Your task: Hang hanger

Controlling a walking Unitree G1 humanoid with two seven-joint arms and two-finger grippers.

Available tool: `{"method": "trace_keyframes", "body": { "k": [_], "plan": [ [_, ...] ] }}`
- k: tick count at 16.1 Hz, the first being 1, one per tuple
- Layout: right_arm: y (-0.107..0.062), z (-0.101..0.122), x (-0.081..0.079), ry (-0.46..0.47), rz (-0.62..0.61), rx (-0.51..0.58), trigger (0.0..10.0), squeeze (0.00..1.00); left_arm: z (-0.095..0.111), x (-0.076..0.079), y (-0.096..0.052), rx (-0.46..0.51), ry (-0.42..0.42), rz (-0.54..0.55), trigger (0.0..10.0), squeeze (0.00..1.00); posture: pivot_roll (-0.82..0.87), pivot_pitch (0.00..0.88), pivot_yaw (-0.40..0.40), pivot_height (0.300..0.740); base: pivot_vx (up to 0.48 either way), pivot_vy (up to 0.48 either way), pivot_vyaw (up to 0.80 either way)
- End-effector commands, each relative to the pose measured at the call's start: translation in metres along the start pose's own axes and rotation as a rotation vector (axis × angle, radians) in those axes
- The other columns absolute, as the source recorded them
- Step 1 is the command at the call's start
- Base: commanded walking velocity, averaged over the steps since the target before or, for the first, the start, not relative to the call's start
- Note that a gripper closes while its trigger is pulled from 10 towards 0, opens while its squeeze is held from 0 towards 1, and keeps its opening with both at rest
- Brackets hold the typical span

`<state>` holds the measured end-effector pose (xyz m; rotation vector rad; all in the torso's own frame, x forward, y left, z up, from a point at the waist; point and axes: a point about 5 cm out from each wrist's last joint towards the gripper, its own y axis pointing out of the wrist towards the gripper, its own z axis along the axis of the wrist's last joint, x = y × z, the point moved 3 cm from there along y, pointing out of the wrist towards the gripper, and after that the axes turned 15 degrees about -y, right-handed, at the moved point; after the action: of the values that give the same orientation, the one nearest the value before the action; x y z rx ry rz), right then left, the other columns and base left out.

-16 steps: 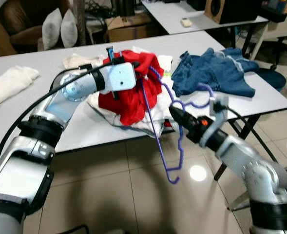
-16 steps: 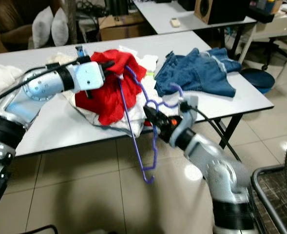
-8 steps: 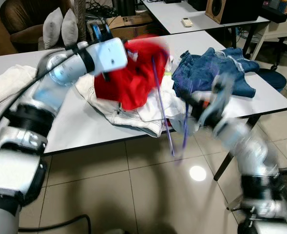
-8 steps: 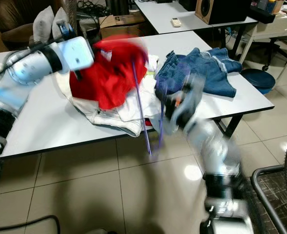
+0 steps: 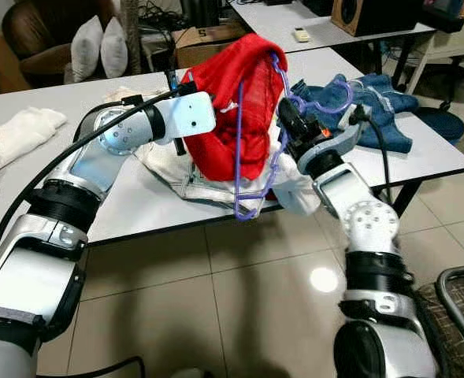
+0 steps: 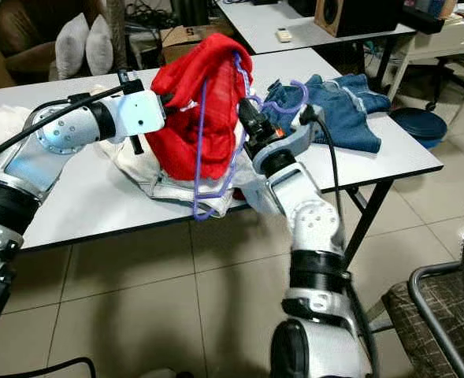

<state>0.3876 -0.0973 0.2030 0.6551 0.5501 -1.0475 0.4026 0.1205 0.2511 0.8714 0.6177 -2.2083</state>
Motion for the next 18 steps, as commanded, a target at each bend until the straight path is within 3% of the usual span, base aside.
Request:
{"method": "trace_keyframes", "body": {
  "k": [1, 2, 3, 6, 10, 15, 17, 18],
  "plan": [
    [0.008, 0.007, 0.0, 0.014, -0.024, 0.062, 10.0, 0.0, 0.008, -0.006, -0.003, 0.022, -0.037, -0.031, 2.0, 0.0, -0.13, 0.0, 0.133, 0.74, 0.0, 0.0, 0.0],
    [0.009, 0.007, 0.001, 0.027, -0.032, 0.071, 10.0, 0.0, 0.009, -0.005, -0.004, 0.026, -0.053, -0.052, 2.0, 0.0, -0.13, 0.0, 0.133, 0.74, 0.0, 0.0, 0.0],
    [0.016, 0.007, 0.0, 0.059, -0.039, 0.094, 10.0, 0.0, 0.007, -0.001, -0.009, -0.002, -0.062, -0.143, 2.3, 0.0, -0.12, 0.0, 0.134, 0.74, 0.0, 0.0, 0.0],
    [0.025, 0.013, -0.003, 0.103, -0.065, 0.142, 10.0, 0.0, -0.009, 0.006, -0.022, -0.121, -0.045, -0.282, 2.5, 0.0, -0.12, 0.0, 0.133, 0.74, 0.0, 0.0, 0.0],
    [0.03, 0.022, 0.004, 0.248, -0.116, 0.226, 10.0, 0.0, -0.023, 0.026, -0.039, -0.203, -0.093, -0.449, 2.5, 0.0, -0.12, 0.0, 0.12, 0.74, 0.0, 0.0, 0.0],
    [0.036, 0.026, 0.012, 0.446, -0.185, 0.304, 10.0, 0.0, -0.018, 0.035, -0.039, -0.171, -0.134, -0.473, 1.6, 0.0, -0.12, 0.0, 0.102, 0.74, 0.0, 0.0, 0.0],
    [0.038, 0.026, 0.015, 0.345, -0.23, 0.29, 10.0, 0.0, -0.01, 0.041, -0.037, -0.116, -0.192, -0.488, 0.0, 0.0, -0.12, 0.0, 0.097, 0.74, 0.0, 0.0, 0.0],
    [0.038, 0.027, 0.016, 0.329, -0.246, 0.296, 10.0, 0.0, -0.007, 0.043, -0.038, -0.094, -0.211, -0.5, 0.0, 0.0, -0.12, 0.0, 0.097, 0.74, 0.0, 0.0, 0.0]
  ]
}}
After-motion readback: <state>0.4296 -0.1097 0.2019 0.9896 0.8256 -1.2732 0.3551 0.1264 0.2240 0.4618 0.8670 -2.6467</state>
